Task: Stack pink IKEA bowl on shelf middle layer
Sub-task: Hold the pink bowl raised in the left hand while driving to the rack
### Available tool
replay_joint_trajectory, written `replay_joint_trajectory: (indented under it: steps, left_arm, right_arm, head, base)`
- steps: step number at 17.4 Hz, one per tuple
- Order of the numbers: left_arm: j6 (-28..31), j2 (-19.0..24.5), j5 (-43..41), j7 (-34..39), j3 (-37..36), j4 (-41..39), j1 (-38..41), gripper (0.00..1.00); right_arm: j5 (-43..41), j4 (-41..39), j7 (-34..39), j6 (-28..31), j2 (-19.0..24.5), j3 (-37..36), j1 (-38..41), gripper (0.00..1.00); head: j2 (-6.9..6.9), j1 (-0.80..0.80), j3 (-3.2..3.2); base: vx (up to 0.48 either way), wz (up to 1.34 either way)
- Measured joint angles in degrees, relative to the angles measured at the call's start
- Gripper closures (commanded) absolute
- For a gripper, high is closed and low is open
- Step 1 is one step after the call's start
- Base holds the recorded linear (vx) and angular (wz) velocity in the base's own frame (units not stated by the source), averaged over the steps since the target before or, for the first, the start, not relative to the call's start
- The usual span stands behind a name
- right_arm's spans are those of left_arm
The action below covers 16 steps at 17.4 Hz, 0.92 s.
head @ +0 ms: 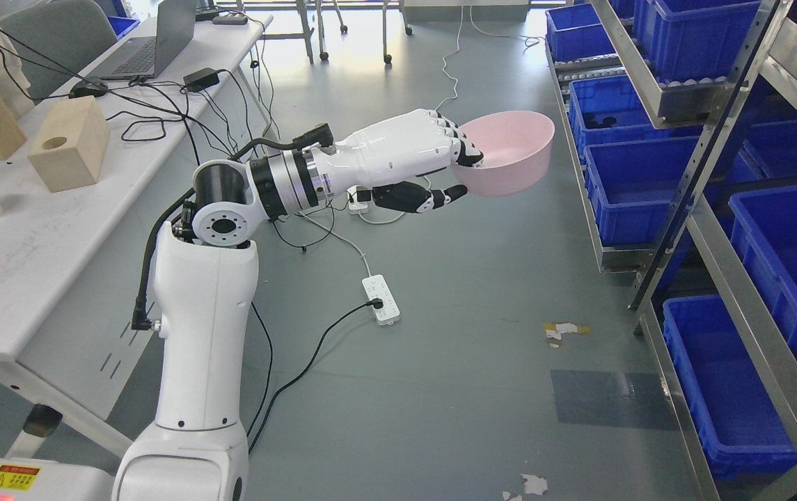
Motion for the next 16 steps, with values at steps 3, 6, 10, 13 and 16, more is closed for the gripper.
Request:
replay_joint_trajectory:
  steps: [3,6,10,13,16]
  left_arm:
    - [0.0,0.0,0.0,0.1,-0.6,0.1,-0.7,0.99]
    - [0.0,0.0,-0.1,0.1,-1.2,0.3,-1.3,0.99]
    - [0.0,0.0,-0.2,0.1,-1.6,1.1,-3.2,0.99]
    - [0.0,0.0,-0.3,0.3,-1.8,1.9,-4.7,0.99]
    - [0.0,0.0,-0.4,0.8,-1.5,2.5,-7.2,0.99]
  right_arm:
    - [0.0,0.0,0.0,0.0,0.0,0.0,0.0,0.0]
    - [0.0,0.0,0.0,0.0,0.0,0.0,0.0,0.0]
    - [0.0,0.0,0.0,0.0,0.0,0.0,0.0,0.0]
    - [0.0,0.0,0.0,0.0,0.0,0.0,0.0,0.0]
    - [0.0,0.0,0.0,0.0,0.0,0.0,0.0,0.0]
  head:
    - [0.0,0.0,0.0]
    - [0.0,0.0,0.0]
    - [0.0,0.0,0.0]
    - [0.0,0.0,0.0]
    - [0.0,0.0,0.0]
  base:
    - [0.018,-0.24]
    - [0.025,-0.55]
    - [0.033,-0.69]
    - [0.05,-0.9]
    - [0.053,-1.04]
